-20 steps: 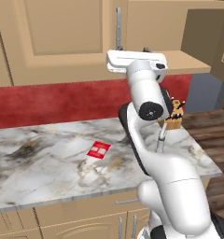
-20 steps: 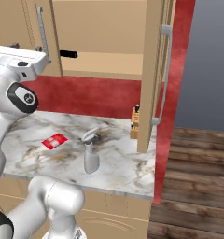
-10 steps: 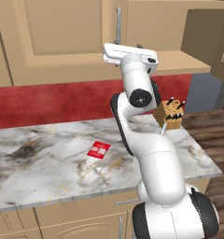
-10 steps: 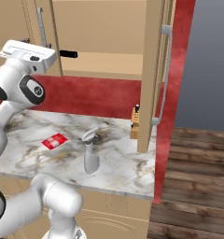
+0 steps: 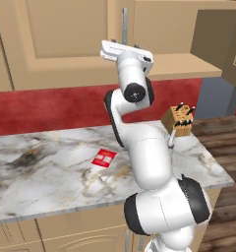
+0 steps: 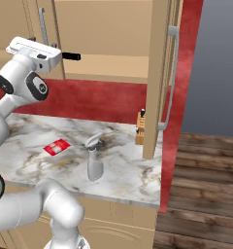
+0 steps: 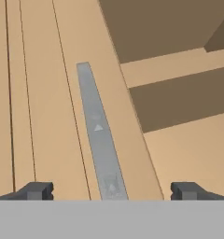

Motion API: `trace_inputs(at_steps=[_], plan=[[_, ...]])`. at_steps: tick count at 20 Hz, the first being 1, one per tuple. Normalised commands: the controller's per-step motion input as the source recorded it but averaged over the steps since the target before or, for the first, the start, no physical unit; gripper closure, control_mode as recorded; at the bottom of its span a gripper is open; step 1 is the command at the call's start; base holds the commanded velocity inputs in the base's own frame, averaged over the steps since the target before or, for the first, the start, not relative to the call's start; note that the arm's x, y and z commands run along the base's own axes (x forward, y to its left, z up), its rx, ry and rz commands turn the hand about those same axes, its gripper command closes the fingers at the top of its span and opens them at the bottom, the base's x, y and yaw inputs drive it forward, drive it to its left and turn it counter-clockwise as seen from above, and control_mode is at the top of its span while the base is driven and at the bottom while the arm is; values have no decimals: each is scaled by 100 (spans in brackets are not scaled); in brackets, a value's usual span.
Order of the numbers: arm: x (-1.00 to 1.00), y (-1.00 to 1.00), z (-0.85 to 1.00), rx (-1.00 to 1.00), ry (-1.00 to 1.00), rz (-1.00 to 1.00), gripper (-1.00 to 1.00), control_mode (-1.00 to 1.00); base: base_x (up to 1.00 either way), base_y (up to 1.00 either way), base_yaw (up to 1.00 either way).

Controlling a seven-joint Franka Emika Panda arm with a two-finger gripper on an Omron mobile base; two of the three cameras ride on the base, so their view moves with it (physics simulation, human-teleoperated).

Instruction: Pick the pan from the cabinet and place it on the stove. Then turn on the stove burner for the pan.

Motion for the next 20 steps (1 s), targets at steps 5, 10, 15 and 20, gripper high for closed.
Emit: trace_inputs(at_steps=[5, 10, 15, 20], plan=[[45, 13, -1, 1, 5, 2, -100, -100, 0, 0, 0], [35, 9, -5, 0, 5, 1, -100, -100, 0, 0, 0], [40, 18, -15, 0, 8, 2, 100, -100, 0, 0, 0], [5, 4, -8, 0, 7, 0, 100, -100, 0, 0, 0]])
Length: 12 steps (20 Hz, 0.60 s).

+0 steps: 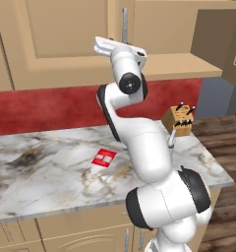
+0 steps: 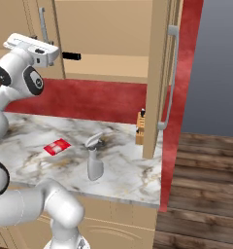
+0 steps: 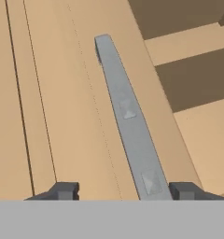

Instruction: Pick the pan from the cabinet and place it on the stove. Then turn on the stove burner for the pan.

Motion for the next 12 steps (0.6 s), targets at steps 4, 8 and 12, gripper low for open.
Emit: trace_inputs(at_steps=[4, 8, 12], plan=[[6, 0, -19, -2, 6, 0, 100, -100, 0, 0, 0], [0, 8, -14, -6, 7, 3, 100, -100, 0, 0, 0], [-1, 18, -3, -7, 3, 5, 100, -100, 0, 0, 0]])
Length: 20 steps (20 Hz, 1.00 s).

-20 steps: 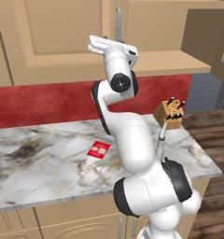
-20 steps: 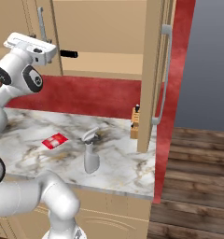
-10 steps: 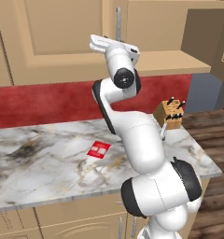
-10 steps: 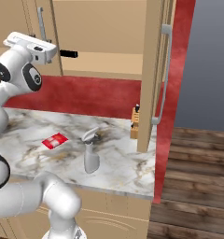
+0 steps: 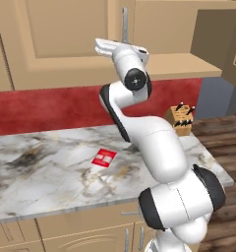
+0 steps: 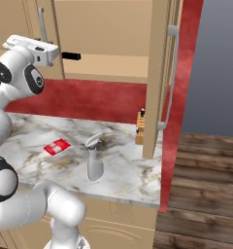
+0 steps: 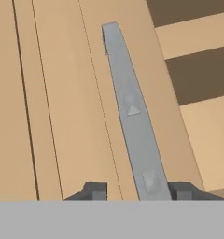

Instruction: Pick the pan from the cabinet and place it on the stove. Then turn on the stove burner for the pan.

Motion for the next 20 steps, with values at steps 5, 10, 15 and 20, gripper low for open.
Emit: trace_inputs(at_steps=[5, 10, 15, 20], plan=[[-18, 34, 0, -7, 0, 8, 100, -100, 0, 0, 0], [-44, 68, 0, -7, 0, 13, 100, -100, 0, 0, 0], [-60, 82, 0, -6, 0, 15, 100, -100, 0, 0, 0], [-68, 91, -1, -6, 0, 14, 100, -100, 0, 0, 0]])
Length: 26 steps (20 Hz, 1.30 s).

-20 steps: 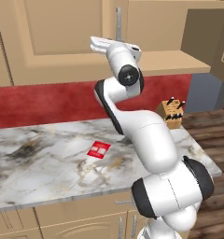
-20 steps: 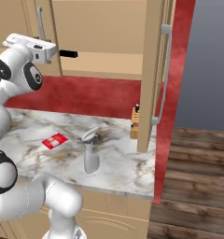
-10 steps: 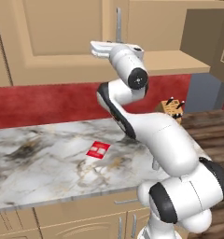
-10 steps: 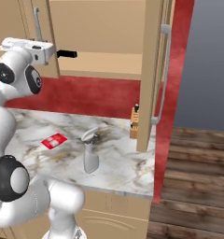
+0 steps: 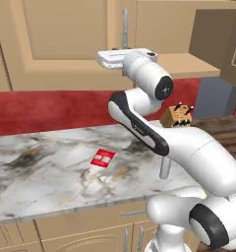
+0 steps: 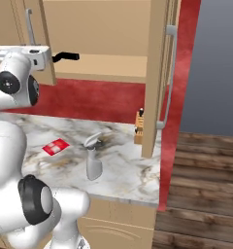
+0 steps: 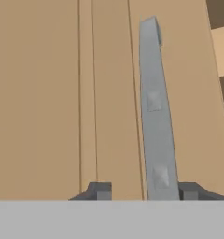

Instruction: Pick the pan from the cabinet and place it on the stove. Then turn on the stove burner for the pan.

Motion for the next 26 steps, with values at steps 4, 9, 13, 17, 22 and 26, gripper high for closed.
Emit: trace_inputs(at_steps=[4, 9, 13, 17, 22, 26], plan=[[-71, 96, -4, -6, 0, 13, 100, -100, 0, 0, 0], [-77, 100, -12, -11, 0, 11, 100, -100, 0, 0, 0], [-81, 100, -9, -11, -1, 10, 100, -100, 0, 0, 0], [-82, 100, -9, -10, 0, 7, 100, -100, 0, 0, 0], [-86, 100, -11, -9, 0, 6, 100, -100, 0, 0, 0], [-91, 100, -15, -9, -1, 5, 100, -100, 0, 0, 0]])
